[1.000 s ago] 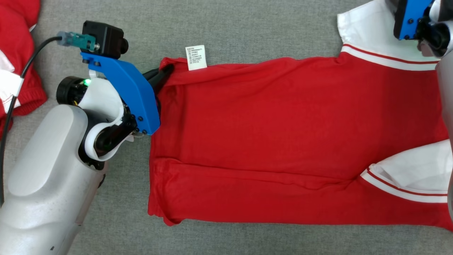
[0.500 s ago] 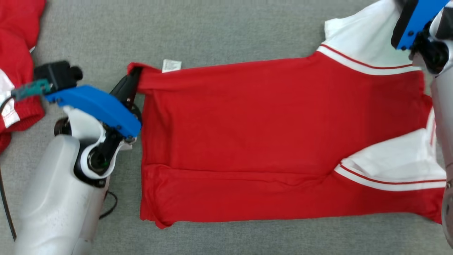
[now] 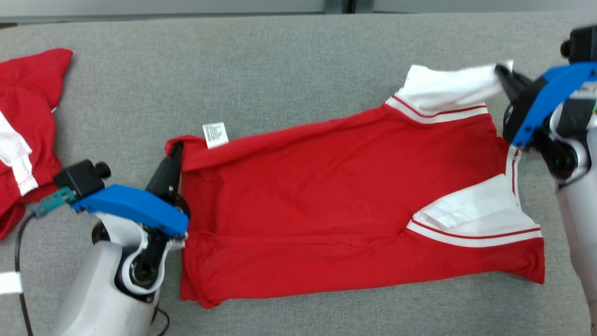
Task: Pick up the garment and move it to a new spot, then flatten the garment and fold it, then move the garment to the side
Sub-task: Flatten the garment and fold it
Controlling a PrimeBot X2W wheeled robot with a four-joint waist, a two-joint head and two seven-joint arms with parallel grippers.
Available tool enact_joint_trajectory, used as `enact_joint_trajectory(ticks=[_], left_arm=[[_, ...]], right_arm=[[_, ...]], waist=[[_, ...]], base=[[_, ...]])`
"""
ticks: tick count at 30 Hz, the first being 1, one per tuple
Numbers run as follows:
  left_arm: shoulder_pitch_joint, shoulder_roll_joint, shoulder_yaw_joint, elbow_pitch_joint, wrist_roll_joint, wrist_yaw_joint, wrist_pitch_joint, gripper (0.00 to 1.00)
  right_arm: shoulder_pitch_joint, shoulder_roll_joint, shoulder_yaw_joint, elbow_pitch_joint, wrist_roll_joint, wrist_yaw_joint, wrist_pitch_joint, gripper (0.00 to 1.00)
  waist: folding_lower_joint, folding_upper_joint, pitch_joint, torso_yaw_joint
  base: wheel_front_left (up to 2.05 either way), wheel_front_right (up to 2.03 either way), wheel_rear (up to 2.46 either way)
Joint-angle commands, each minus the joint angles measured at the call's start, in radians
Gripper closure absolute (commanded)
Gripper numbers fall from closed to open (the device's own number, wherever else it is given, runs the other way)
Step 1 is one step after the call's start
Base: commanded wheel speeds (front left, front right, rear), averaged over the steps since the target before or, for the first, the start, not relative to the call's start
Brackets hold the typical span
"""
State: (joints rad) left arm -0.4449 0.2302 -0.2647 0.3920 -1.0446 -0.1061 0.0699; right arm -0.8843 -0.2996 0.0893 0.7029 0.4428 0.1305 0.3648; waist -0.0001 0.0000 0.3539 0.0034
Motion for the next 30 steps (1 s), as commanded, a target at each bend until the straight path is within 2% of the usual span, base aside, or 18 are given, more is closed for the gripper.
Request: enact_joint_trajectory(ticks=[1, 7, 10, 16, 23, 25, 26, 27, 29, 30], left_arm=[[0.028, 0.001, -0.007, -0.004, 0.011, -0.007, -0.013, 1.0], [0.127, -0.01, -0.02, -0.023, 0.007, -0.015, -0.069, 1.0], [0.167, -0.01, -0.021, -0.035, 0.003, -0.018, -0.093, 1.0], [0.219, -0.007, -0.018, -0.041, 0.001, -0.013, -0.114, 1.0], [0.245, -0.012, -0.023, -0.025, 0.004, 0.0, -0.125, 1.0], [0.257, -0.014, -0.024, -0.024, 0.001, 0.001, -0.124, 0.91], [0.262, -0.015, -0.025, -0.023, 0.0, 0.002, -0.122, 0.74], [0.267, -0.016, -0.025, -0.022, -0.002, 0.002, -0.124, 0.52], [0.279, -0.02, -0.028, -0.02, -0.003, 0.0, -0.129, 0.0], [0.284, -0.019, -0.029, -0.019, 0.0, -0.001, -0.134, 0.0]], right_arm=[[0.057, -0.013, 0.004, -0.037, 0.028, 0.0, 0.009, 1.0], [0.287, -0.045, -0.038, -0.231, 0.106, 0.001, 0.06, 1.0], [0.401, -0.031, -0.083, -0.341, 0.122, 0.001, 0.095, 1.0], [0.576, 0.041, -0.179, -0.534, 0.093, 0.001, 0.155, 1.0], [0.719, 0.122, -0.257, -0.68, 0.031, 0.001, 0.243, 1.0], [0.748, 0.14, -0.271, -0.712, 0.016, 0.001, 0.261, 1.0], [0.761, 0.149, -0.279, -0.725, 0.01, 0.001, 0.273, 0.76], [0.783, 0.155, -0.279, -0.733, 0.003, 0.001, 0.294, 0.0], [0.808, 0.166, -0.292, -0.755, -0.004, 0.001, 0.32, 0.0], [0.812, 0.172, -0.301, -0.769, -0.009, 0.001, 0.322, 0.0]], waist=[[0.0001, 0.0, -0.019, -0.013], [0.0001, 0.0, -0.055, -0.017], [0.0001, 0.0, -0.06, -0.021], [0.0001, 0.0, -0.069, -0.025], [0.0001, 0.0, -0.092, -0.026], [0.0001, 0.0, -0.1, -0.028], [0.0001, 0.0, -0.103, -0.029], [0.0001, 0.0, -0.107, -0.03], [0.0001, 0.0, -0.114, -0.03], [0.0001, 0.0, -0.117, -0.03]], base=[[0.0, 0.0, 0.0], [0.0, 0.0, 0.0], [0.0, 0.0, 0.0], [0.0, 0.0, 0.0], [0.0, 0.0, 0.0], [0.0, 0.0, 0.0], [0.0, 0.0, 0.0], [0.0, 0.0, 0.0], [0.0, 0.0, 0.0], [0.0, 0.0, 0.0]])
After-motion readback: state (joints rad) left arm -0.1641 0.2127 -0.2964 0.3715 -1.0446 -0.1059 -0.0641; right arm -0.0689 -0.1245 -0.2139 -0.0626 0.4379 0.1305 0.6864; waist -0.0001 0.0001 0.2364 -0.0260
